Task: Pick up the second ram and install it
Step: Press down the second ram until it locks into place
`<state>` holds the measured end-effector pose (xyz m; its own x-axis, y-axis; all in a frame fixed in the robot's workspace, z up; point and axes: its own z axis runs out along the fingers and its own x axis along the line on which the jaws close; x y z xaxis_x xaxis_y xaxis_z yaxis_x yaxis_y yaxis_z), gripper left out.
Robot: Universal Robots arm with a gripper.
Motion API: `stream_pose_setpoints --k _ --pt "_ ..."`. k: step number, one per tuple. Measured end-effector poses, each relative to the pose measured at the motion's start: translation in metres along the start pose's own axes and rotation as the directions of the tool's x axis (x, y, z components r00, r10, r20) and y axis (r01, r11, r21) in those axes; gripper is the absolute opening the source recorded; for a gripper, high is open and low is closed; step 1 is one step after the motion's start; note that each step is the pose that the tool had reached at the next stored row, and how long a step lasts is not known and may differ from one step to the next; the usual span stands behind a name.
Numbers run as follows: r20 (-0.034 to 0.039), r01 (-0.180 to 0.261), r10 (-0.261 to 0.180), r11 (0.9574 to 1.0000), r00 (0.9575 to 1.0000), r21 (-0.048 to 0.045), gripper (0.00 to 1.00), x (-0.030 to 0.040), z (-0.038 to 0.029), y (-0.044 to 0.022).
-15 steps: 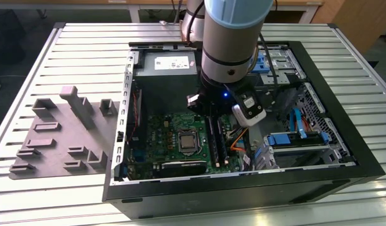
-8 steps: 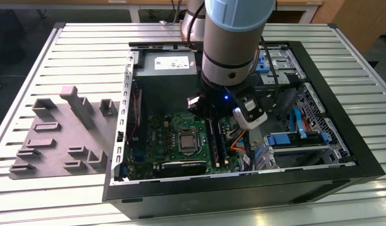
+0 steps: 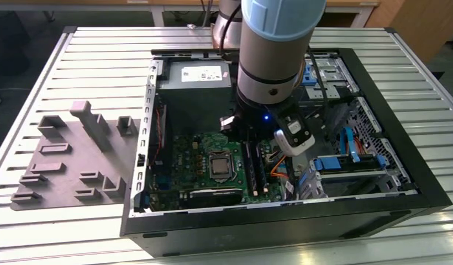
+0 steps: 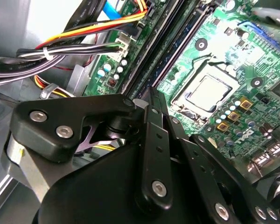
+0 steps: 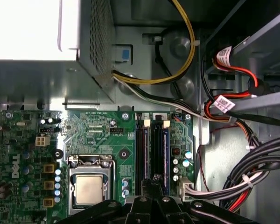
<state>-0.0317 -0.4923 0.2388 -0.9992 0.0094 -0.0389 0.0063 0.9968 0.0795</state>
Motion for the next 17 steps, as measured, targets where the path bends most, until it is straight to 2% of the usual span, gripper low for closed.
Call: stream_pose_setpoints --k 17 --pt "0.0 0.0 0.0 1.0 1.0 0.0 0.11 -0.0001 -0.0012 -0.0149"
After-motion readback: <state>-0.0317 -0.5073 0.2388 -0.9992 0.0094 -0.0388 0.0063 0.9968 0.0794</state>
